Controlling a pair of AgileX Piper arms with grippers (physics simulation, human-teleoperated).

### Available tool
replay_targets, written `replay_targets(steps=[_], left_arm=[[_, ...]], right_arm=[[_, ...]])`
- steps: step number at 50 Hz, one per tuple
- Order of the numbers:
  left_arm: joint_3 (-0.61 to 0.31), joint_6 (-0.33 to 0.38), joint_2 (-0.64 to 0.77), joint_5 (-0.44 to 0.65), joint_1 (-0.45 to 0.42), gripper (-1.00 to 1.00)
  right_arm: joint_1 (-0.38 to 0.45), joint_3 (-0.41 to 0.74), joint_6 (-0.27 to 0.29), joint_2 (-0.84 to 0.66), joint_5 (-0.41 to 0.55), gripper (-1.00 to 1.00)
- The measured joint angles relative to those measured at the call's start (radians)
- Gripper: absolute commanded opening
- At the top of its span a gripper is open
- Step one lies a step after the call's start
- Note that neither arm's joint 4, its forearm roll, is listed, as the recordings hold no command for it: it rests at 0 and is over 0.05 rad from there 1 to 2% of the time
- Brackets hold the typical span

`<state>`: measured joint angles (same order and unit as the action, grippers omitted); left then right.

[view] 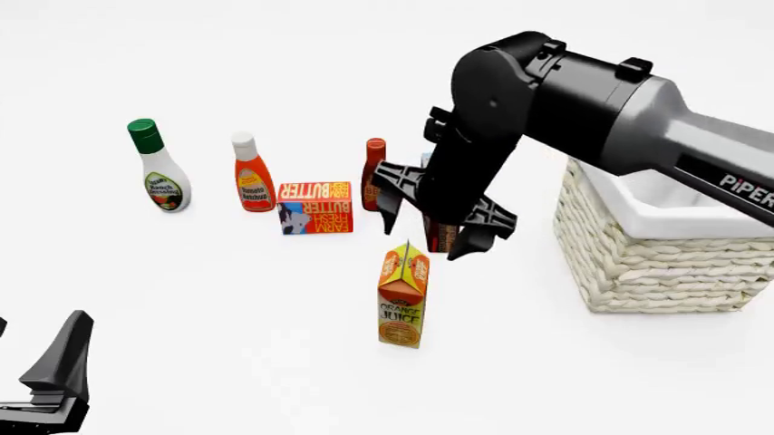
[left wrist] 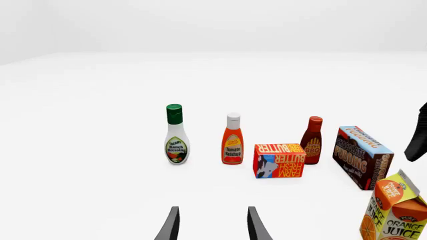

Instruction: Pick the orange juice and place it in the basket.

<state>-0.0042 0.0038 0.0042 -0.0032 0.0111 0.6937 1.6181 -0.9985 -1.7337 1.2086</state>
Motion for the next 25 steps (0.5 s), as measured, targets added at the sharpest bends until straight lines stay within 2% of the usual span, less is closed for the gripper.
replay_targets(steps=[14,25], left_arm=[[0.000,0.000,0.000,0.000,0.000,1.00],[0.000,0.000,0.000,0.000,0.000,1.00]], right_arm=[[-0.027,0.026,0.095,-0.049,0.010,1.00],[-0.019,0.037,0.142,-0.074,0.011,1.00]])
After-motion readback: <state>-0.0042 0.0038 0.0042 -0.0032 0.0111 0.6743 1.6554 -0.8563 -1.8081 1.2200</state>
